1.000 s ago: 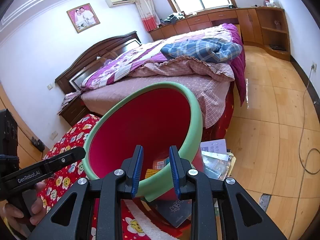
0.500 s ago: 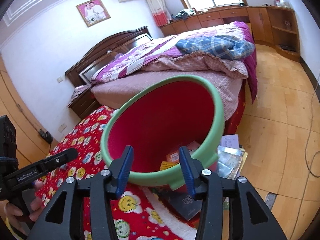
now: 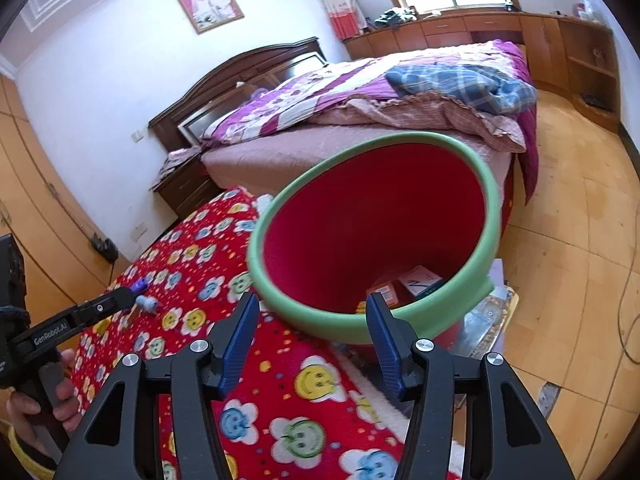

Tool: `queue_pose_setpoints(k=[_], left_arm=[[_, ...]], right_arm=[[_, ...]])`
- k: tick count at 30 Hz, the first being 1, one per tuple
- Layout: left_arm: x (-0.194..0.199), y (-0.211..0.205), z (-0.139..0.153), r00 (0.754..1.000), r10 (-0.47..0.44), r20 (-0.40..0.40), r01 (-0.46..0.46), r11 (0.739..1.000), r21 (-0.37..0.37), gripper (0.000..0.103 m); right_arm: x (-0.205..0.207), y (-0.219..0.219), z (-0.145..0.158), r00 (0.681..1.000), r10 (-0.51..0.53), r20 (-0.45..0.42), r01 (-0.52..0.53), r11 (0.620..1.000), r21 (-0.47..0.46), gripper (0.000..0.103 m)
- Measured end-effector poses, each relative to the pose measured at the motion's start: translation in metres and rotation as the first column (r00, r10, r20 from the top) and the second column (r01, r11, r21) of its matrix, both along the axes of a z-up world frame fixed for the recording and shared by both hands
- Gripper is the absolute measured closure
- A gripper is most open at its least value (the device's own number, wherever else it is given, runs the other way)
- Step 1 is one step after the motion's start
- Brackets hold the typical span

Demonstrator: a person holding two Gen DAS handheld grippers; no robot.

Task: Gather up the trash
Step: 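Move both open tools from the bin back over the quilt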

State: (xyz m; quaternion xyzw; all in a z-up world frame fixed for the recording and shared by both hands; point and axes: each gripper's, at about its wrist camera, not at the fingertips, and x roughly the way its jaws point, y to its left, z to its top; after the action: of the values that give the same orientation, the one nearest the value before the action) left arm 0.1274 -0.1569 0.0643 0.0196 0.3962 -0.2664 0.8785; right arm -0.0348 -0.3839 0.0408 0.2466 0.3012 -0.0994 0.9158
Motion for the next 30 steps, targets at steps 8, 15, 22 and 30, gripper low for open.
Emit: queue_pose_setpoints(k=[8, 15, 22, 30], left_arm=[[0.016, 0.06, 0.002, 0.994, 0.109, 0.029, -0.11, 0.994, 0.027, 0.033], [0.037, 0.113, -0.005, 0.978, 0.204, 0.041, -0.206, 0.976, 0.065, 0.033], [0.071, 0.163, -0.018, 0.951, 0.305, 0.047, -0.309, 0.943, 0.127, 0.033], [0.111, 0.196, -0.04, 0.945, 0.327, 0.007, -0.324, 0.931, 0.168, 0.033]], right_arm=[[0.012, 0.027, 0.003, 0.998, 0.057, -0.017, -0.057, 0.998, -0.01, 0.045], [0.023, 0.045, 0.002, 0.996, 0.082, -0.037, -0.083, 0.996, -0.02, 0.045], [0.034, 0.064, -0.002, 0.993, 0.106, -0.059, -0.108, 0.993, -0.038, 0.041], [0.047, 0.08, -0.009, 0.986, 0.134, -0.102, -0.139, 0.989, -0.043, 0.041]])
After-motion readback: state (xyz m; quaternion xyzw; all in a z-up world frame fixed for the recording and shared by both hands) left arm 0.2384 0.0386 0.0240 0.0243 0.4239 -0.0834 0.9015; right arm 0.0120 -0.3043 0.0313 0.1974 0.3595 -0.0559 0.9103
